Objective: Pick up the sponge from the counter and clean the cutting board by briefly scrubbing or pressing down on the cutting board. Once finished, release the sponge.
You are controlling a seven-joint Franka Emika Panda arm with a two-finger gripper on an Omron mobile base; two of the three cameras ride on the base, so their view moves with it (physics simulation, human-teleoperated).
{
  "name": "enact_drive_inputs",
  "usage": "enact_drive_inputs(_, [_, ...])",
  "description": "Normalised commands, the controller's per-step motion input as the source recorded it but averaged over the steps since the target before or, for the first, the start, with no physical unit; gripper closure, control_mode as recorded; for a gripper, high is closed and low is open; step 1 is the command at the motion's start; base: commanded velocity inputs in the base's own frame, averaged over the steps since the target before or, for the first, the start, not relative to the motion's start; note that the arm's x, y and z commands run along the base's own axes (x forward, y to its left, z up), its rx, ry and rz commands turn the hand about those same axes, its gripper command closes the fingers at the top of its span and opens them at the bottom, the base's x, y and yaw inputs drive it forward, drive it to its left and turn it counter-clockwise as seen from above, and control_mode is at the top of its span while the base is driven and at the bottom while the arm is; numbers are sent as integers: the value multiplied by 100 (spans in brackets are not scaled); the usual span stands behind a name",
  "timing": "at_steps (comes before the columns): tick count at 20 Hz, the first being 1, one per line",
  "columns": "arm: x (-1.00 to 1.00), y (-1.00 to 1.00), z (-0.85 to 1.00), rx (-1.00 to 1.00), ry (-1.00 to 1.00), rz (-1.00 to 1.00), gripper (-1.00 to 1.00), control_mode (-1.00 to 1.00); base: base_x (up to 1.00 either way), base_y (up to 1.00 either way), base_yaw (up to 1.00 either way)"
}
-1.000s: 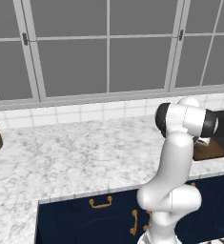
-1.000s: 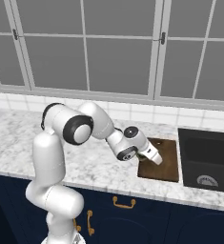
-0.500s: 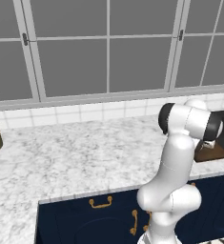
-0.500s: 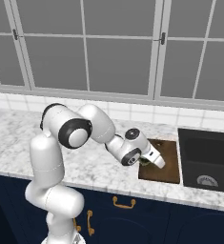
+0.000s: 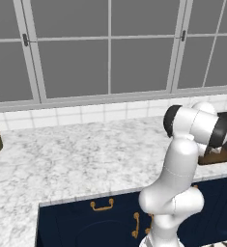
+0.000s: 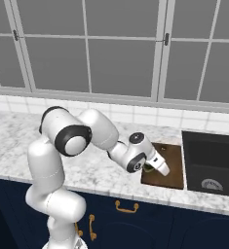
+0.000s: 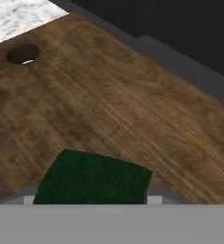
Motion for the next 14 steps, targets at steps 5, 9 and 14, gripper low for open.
enact_drive_inputs(5, [-100,-27,-50,3,0,0,100,-100,0,0,0])
enact_drive_inputs(9, [-100,-33,-25,7,0,0,100,-100,0,0,0])
enact_drive_inputs(14, [-88,-20,28,10,1,0,100,-100,0,0,0])
